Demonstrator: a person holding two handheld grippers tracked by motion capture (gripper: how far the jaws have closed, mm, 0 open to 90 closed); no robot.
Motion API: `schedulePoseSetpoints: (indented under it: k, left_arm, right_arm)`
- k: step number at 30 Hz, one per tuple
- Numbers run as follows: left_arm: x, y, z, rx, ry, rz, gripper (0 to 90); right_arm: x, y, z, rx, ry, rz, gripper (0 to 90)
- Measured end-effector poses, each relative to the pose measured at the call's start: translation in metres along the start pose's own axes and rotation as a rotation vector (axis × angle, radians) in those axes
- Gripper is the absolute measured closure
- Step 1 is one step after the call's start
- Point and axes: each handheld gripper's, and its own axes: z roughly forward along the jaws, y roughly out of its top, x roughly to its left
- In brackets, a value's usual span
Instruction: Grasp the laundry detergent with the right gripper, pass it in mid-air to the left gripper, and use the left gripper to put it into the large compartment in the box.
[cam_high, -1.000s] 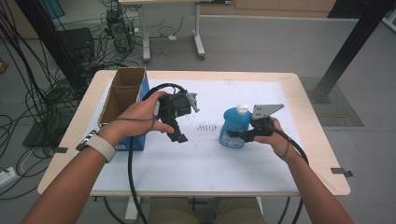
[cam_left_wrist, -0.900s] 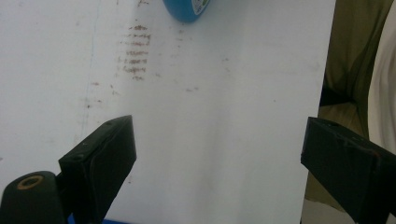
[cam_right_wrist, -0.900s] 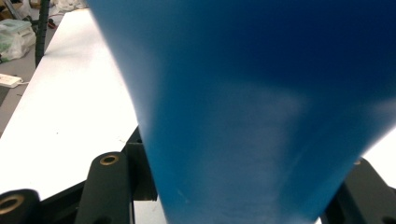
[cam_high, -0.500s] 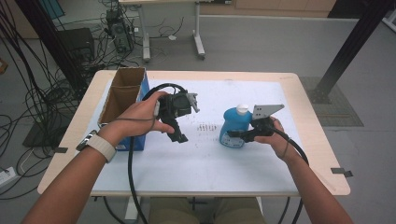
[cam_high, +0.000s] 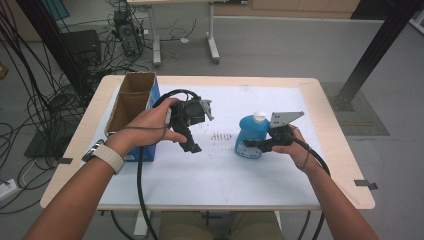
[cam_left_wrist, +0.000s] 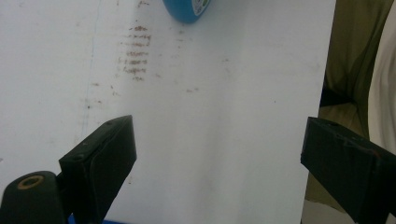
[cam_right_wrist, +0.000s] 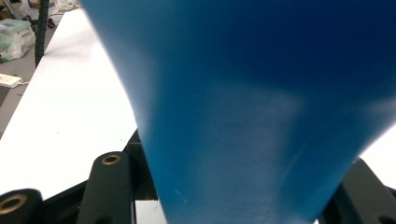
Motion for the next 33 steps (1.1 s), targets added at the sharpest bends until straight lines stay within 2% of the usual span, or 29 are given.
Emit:
schedulePoseSetpoints:
  k: [33]
  left_arm:
    - [0.0005,0.0006,0.0008,0.005,-0.001,-0.005,10.8]
  right_arm:
    - [-0.0001,0.0007,0.0000,0.009,0.002,0.001,43.3]
